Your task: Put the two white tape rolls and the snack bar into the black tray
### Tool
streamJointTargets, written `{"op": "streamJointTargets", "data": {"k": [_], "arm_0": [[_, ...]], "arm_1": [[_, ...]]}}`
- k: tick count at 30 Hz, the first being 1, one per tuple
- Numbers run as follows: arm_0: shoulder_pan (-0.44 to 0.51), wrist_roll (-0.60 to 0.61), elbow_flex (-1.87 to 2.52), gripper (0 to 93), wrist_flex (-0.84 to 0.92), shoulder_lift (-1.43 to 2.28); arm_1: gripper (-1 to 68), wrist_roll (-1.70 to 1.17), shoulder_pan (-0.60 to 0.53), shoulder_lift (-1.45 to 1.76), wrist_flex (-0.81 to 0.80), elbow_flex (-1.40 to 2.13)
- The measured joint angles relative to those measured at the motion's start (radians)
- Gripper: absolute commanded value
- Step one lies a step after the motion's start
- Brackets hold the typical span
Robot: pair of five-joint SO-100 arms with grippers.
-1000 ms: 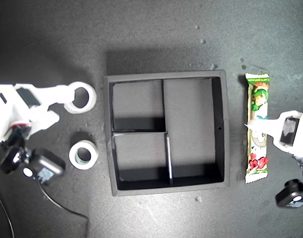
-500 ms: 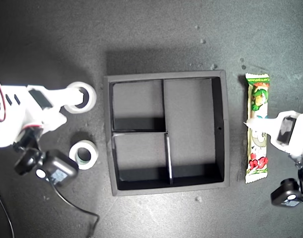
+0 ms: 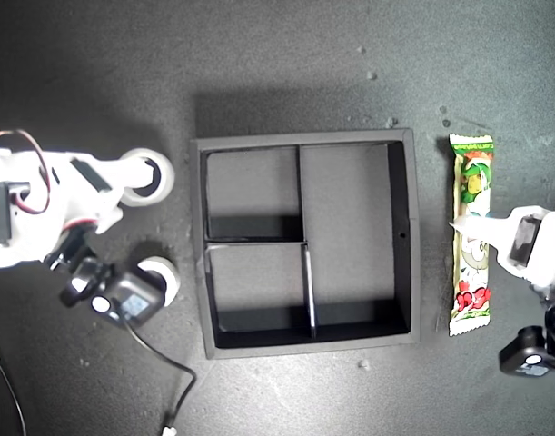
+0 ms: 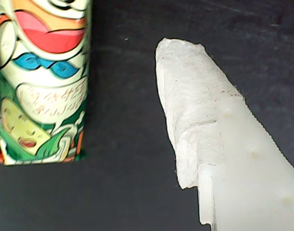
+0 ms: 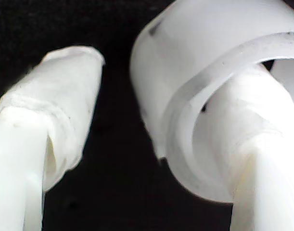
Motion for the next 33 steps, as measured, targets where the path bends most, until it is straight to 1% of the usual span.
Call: {"op": "streamJointTargets", "data": {"k": [4,8,11,13,15,19,22,27,33], "arm_0": [[-0.009,0.000,-0.038,12.9,0.000,-0.071],[-0.031,0.000,-0.061,5.1,0.000,-0.110],[-0.038,0.000,-0.066,0.0,0.000,-0.120],[-0.038,-0.006,-0.066,0.0,0.000,-0.114],[-0.038,-0.006,-0.066,0.0,0.015,-0.089],[-0.049,0.003,-0.063,0.0,0.091,0.021],[-0.040,0.005,-0.074,0.0,0.176,0.126],[-0.048,0.038,-0.160,0.0,0.318,0.255],[-0.055,0.087,-0.348,0.0,0.448,0.265]], "arm_1": [[23.0,0.000,0.003,-0.107,-0.023,-0.015],[20.2,0.000,-0.002,-0.216,-0.071,-0.058],[16.6,0.011,-0.011,-0.249,-0.112,-0.077],[12.4,0.011,-0.014,-0.252,-0.138,-0.077],[10.1,0.011,-0.014,-0.252,-0.158,-0.078],[8.0,0.009,-0.014,-0.252,-0.163,-0.084],[7.1,0.008,-0.020,-0.252,-0.172,-0.086],[6.6,0.006,-0.040,-0.259,-0.133,-0.130],[5.9,0.003,-0.106,-0.261,0.057,-0.319]]}}
